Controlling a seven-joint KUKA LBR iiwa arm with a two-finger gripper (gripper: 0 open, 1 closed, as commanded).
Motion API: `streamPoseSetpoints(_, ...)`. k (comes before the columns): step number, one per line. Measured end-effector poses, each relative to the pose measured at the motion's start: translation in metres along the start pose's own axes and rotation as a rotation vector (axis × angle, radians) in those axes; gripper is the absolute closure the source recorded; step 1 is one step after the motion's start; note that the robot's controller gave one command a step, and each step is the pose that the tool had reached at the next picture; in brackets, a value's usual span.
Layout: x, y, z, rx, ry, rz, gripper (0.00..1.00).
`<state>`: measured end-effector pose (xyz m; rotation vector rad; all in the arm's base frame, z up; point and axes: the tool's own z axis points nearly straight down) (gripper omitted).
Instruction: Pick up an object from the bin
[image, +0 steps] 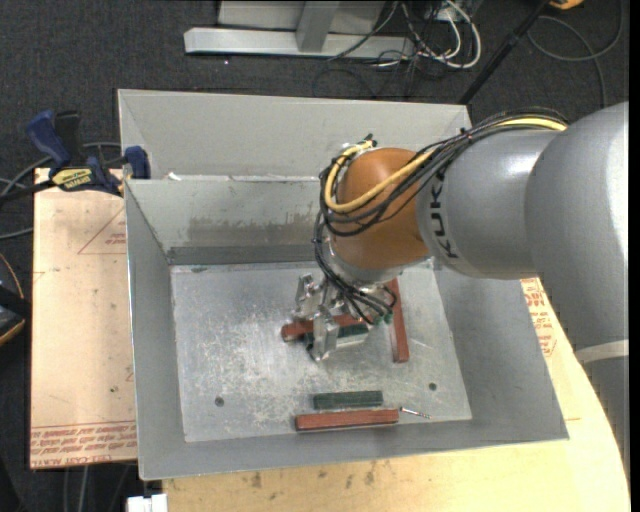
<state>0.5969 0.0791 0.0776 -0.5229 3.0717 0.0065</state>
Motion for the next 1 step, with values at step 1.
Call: streamPoseSetpoints(1, -0.0095, 0.0309, -0.1491, 0.0, 0.017, 0.029, 1.0)
